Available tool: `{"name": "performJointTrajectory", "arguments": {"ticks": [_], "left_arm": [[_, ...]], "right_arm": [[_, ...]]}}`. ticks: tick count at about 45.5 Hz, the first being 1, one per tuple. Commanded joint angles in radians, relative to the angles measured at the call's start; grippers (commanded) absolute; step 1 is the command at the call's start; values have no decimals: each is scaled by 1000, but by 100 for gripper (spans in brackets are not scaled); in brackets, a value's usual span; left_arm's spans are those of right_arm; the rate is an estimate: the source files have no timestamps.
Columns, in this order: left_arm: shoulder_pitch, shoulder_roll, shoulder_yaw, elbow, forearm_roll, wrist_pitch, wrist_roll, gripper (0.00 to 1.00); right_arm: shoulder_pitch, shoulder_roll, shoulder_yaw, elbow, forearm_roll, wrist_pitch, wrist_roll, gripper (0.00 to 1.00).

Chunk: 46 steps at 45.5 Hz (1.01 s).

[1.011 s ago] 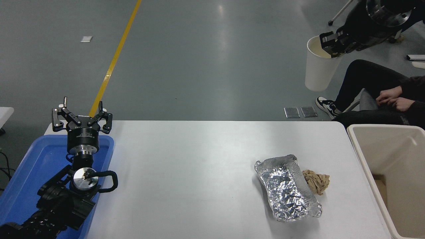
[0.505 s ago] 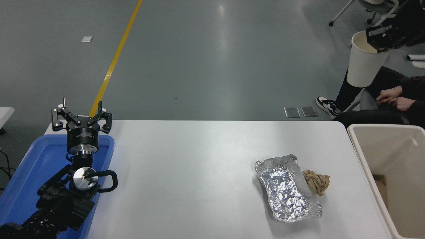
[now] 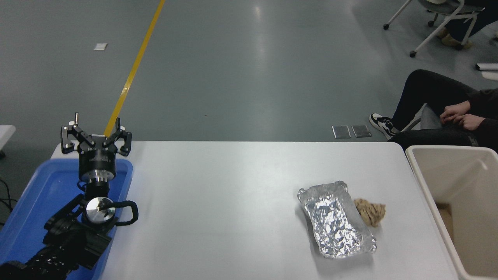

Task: Pick up paper cup place in dustbin

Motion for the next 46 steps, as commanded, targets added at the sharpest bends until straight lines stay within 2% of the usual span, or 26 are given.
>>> {"name": "performJointTrajectory", "arguments": {"ticks": [1, 8, 17, 21, 26, 38, 46], "left_arm": [[-1, 0, 0, 0, 0, -1, 0, 99], [-1, -2, 0, 0, 0, -1, 0, 99], [-1, -2, 0, 0, 0, -1, 0, 99], [-1, -2, 0, 0, 0, -1, 0, 99], [-1, -2, 0, 0, 0, -1, 0, 99], [-1, -2, 0, 0, 0, -1, 0, 99], [-1, -2, 0, 0, 0, -1, 0, 99]], "right_arm": [[-308, -70, 84, -81, -8, -222, 4, 0], [-565, -35, 196, -105, 23, -393, 2, 0], [-947, 117, 432, -263, 107, -554, -4, 0], [-1066, 192, 510, -344, 175, -577, -4, 0], [-1137, 234, 564, -403, 236, -591, -4, 0], [-1269, 359, 670, -506, 266, -634, -3, 0], [-1291, 384, 688, -506, 267, -652, -3, 0]]}}
